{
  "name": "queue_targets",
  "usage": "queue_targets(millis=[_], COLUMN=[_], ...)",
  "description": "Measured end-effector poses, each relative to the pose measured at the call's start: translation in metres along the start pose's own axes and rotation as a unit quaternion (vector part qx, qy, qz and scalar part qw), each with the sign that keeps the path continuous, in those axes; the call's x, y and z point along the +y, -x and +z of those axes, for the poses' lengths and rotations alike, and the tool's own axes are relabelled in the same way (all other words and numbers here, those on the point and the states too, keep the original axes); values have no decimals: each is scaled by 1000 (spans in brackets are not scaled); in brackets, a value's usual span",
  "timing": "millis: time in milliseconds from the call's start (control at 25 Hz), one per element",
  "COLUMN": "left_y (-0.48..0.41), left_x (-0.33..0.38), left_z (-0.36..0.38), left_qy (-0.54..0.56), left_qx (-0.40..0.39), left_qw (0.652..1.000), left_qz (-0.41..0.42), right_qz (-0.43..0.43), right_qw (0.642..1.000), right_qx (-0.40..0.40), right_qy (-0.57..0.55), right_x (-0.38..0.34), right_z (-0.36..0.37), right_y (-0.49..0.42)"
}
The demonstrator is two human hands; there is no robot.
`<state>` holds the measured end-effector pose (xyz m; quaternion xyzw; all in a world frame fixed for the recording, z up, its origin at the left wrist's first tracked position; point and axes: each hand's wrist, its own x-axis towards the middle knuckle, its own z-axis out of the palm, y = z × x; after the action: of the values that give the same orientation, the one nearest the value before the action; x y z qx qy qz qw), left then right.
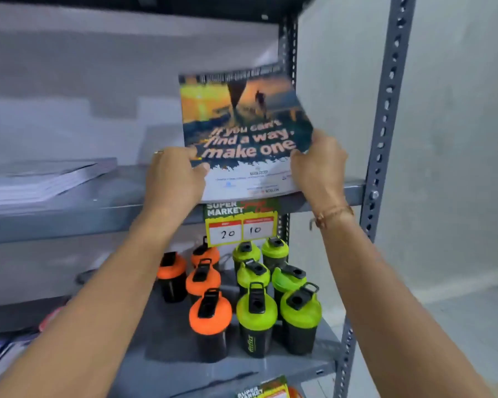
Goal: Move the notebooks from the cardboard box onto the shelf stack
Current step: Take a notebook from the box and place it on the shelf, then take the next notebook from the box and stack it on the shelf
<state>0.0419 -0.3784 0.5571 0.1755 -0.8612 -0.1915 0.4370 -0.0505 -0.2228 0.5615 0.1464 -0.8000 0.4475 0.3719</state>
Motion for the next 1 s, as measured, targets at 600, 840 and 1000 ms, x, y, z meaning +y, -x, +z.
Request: queue_targets(millis=[600, 840, 1000], left_y=[200, 467, 565], left_x=[109, 104, 41], left_z=[158, 353, 419], left_qy=[113, -35, -200], left_qx=[-132, -756, -780], left_qw=[896, 592, 562], left_qz=[410, 278, 187], right_qz=[66, 748, 868], right_qw=[956, 619, 470], right_qx=[280, 87, 20], right_qy=[58, 222, 157], right_x=[213, 424, 447], right_z=[-77, -130, -142], right_y=[201, 458, 540])
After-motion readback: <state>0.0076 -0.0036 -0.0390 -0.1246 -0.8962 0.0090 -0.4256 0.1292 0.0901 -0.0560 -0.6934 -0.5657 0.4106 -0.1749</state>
